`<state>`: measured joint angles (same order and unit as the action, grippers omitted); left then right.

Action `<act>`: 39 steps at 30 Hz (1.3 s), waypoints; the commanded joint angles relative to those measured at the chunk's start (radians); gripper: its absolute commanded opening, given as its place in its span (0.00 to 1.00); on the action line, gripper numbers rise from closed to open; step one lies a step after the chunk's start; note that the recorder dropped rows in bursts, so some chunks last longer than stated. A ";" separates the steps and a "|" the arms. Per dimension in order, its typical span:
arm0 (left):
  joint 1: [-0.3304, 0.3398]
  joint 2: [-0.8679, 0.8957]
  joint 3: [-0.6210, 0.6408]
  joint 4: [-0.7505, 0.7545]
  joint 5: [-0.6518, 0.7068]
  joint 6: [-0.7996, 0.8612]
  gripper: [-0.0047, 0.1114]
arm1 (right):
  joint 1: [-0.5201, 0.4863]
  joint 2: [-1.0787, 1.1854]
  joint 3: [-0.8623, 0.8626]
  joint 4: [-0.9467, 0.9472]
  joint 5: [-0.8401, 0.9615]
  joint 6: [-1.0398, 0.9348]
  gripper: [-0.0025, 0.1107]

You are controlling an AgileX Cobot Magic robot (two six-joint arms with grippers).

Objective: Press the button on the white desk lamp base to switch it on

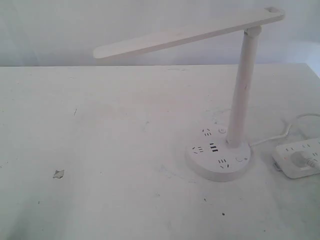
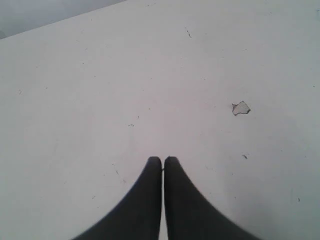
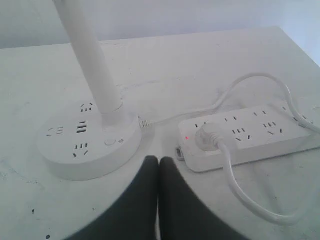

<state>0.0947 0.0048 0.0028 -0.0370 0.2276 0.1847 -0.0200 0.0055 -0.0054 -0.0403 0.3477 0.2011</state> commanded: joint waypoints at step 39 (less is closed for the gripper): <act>0.002 -0.005 -0.003 -0.006 -0.003 -0.001 0.05 | 0.000 -0.006 0.005 0.003 -0.273 0.148 0.02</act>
<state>0.0947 0.0048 0.0028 -0.0370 0.2276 0.1847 -0.0200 0.0055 -0.0054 -0.0385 0.1492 0.3228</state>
